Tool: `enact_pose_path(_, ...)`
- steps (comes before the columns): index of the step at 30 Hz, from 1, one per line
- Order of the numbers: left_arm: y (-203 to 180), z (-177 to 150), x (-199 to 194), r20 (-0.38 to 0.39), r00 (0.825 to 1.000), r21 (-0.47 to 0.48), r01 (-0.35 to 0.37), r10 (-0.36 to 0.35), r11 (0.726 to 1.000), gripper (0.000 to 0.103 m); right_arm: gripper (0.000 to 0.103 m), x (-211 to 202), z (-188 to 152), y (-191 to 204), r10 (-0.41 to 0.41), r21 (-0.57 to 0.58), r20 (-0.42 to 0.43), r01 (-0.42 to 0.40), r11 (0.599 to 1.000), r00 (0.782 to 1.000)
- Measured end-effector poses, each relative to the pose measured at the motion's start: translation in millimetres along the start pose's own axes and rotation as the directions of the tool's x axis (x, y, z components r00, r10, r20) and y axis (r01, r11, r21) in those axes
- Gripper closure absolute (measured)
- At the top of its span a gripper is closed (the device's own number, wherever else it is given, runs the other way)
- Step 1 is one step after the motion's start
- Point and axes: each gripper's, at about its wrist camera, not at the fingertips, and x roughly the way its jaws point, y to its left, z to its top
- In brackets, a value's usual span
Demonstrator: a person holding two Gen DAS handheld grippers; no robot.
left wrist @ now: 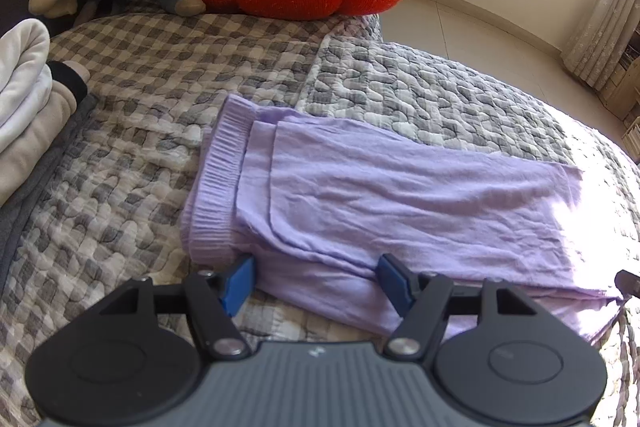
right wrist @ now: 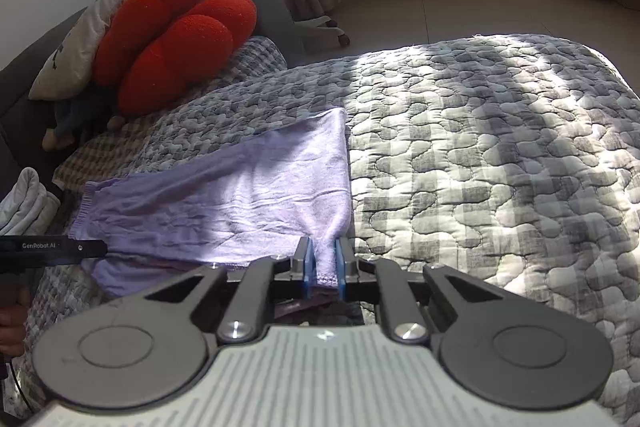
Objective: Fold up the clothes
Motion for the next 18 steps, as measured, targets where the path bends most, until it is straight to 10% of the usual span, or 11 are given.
enact_pose_path(18,-77.5,-12.7,-1.8,0.087,0.995,0.147,0.040,-0.053,0.988,0.033,0.081,-1.3,-4.3,-20.6,0.063,0.187,0.008,-0.063,0.980,0.998)
